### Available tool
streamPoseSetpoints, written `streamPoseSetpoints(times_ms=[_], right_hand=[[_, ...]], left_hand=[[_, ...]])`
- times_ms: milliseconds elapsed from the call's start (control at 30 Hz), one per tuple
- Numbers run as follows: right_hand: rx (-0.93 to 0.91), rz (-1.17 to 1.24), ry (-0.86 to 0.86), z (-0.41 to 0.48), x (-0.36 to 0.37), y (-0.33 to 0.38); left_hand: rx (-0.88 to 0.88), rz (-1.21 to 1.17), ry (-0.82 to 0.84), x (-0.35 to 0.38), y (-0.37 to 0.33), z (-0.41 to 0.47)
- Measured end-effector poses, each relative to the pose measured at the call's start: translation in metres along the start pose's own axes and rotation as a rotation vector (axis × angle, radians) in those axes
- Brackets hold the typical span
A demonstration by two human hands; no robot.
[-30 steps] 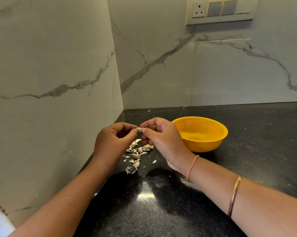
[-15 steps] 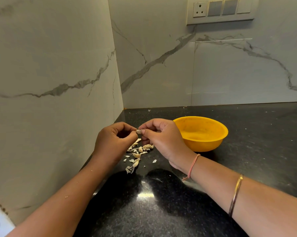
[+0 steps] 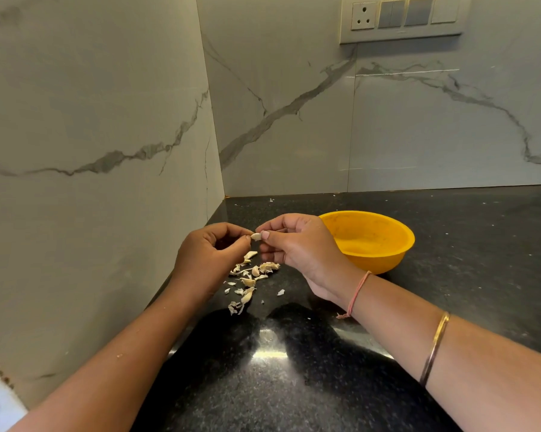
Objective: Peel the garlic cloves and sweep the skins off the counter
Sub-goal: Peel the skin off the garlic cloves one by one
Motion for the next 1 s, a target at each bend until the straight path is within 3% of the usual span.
streamPoseSetpoints(times_ms=[167, 467, 667, 1000], right_hand=[[-0.006, 0.004, 0.001, -0.001, 0.000, 0.000], [-0.245, -0.388, -0.060, -0.005, 0.001, 0.021], [-0.212, -0.362, -0.041, -0.004, 0.002, 0.018], [-0.194, -0.205, 0.010, -0.005, 0.004, 0.018]], left_hand=[[-0.026, -0.028, -0.019, -0.003, 0.001, 0.000], [0.040, 0.105, -0.003, -0.002, -0.002, 0.000], [0.065, 0.160, 0.009, -0.002, -0.003, -0.001], [0.012, 0.027, 0.020, 0.002, 0.002, 0.002]])
Point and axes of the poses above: each hand's wrist, its own z-axis towards the middle knuckle, its own x-axis out of the palm, y = z × x, the point moved 10 cm from there along z, towards the middle knuckle, and after that the axes turned 9 degrees about z, right-handed, at the moved point
